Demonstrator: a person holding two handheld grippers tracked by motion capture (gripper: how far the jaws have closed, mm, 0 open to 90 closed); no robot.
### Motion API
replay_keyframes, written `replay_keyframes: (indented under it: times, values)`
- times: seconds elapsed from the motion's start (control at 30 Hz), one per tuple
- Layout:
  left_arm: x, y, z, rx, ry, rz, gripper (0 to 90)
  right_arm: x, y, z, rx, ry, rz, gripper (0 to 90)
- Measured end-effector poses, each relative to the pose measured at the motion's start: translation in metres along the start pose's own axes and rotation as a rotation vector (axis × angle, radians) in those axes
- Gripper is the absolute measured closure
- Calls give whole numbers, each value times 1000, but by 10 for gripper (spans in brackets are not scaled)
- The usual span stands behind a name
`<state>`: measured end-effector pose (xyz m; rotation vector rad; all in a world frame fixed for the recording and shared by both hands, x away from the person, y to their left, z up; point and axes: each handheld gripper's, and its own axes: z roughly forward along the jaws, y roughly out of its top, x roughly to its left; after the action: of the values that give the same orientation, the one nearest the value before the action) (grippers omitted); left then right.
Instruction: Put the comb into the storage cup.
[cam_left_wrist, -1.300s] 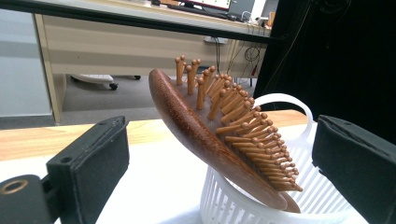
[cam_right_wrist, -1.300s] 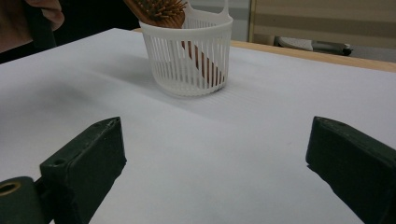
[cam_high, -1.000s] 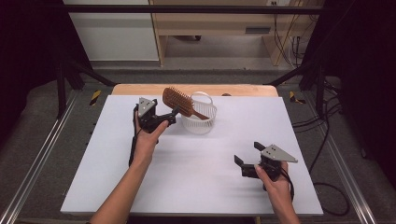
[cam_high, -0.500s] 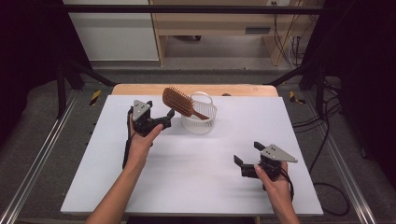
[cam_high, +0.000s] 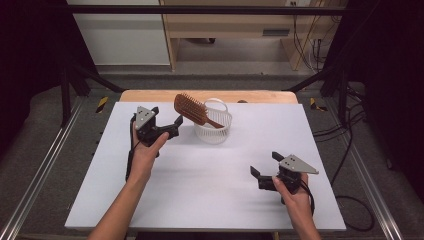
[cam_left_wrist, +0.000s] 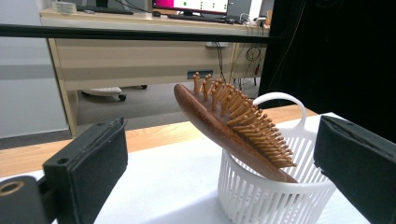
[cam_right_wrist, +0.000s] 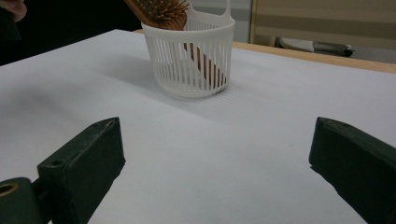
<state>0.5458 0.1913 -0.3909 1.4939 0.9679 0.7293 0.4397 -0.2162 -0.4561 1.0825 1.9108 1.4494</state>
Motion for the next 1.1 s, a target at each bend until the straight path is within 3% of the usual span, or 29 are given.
replay_keyframes:
  times: [0.6, 1.1]
  values:
    - [7, 17, -23, -17, -1, 23, 31, 0, 1, -2, -7, -1, 0, 35]
    - [22, 25, -42, -29, 18, 10, 30, 0, 1, -1, -7, 1, -1, 34]
